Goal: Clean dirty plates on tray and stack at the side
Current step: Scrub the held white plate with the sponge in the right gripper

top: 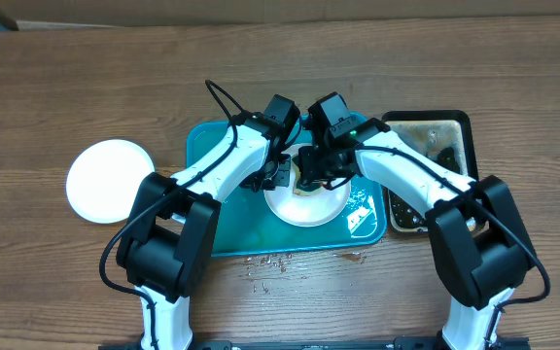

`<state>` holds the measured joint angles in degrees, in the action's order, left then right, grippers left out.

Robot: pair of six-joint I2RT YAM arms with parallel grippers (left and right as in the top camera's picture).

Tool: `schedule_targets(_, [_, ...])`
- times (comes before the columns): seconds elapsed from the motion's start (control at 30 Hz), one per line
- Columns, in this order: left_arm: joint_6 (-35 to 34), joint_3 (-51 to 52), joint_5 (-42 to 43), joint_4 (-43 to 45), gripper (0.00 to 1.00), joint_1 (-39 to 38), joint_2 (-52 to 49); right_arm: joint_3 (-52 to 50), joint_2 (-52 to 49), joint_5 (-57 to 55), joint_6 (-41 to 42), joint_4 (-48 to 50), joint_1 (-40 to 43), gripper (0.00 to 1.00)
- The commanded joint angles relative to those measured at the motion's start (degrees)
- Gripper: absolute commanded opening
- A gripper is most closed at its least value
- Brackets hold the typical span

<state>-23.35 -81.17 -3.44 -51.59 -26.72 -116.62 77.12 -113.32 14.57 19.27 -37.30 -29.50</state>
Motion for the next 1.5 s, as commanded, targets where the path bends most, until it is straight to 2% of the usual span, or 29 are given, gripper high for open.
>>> schedule_targets(0.0, [1.9,0.8,0.2,-0.2,0.04,0.1,-1.0,-0.3,-1.3,-0.3,3.8,1.1,-0.1,0.04])
schedule_targets(0.27, [1.9,0.8,0.5,-0.2,0.04,0.1,-1.0,-0.3,-2.8,-0.6,8.0,3.5,-0.1,0.04])
schedule_targets(0.37, [1.5,0.8,0.5,-0.3,0.04,0.1,-1.0,-0.3,-2.8,-3.8,10.1,3.4,-0.1,0.04])
schedule_targets(0.5, [1.5,0.8,0.5,-0.7,0.04,0.1,-1.0,-0.3,-2.8,-9.3,15.3,-0.4,0.1,0.04])
schedule_targets(0.9, [0.0,0.8,0.5,-0.9,0.04,0.1,-1.0,-0.2,-2.8,-18.3,14.8,-12.4,0.7,0.04])
schedule_targets(1.03, [0.0,0.8,0.5,-0.9,0.04,0.1,-1.0,0.0,-2.1,-17.1,8.7,-12.5,1.7,0.04])
schedule_targets(1.13, [0.0,0.8,0.5,-0.9,0.04,0.1,-1.0,2.0,-0.2,-15.4,0.8,-12.4,1.9,0.04])
schedule_targets(1.23, [0.0,0.8,0.5,-0.9,0.04,0.1,-1.0,3.8,2.4,-16.2,-1.2,-12.5,1.9,0.04])
schedule_targets(1.37, [0.0,0.8,0.5,-0.9,0.04,0.1,-1.0,5.0,6.2,-15.8,-9.6,-12.2,1.9,0.04])
schedule_targets(1.47, [0.0,0.8,0.5,-0.9,0.04,0.1,-1.0,5.1,8.0,-15.9,-10.4,-12.4,1.9,0.04])
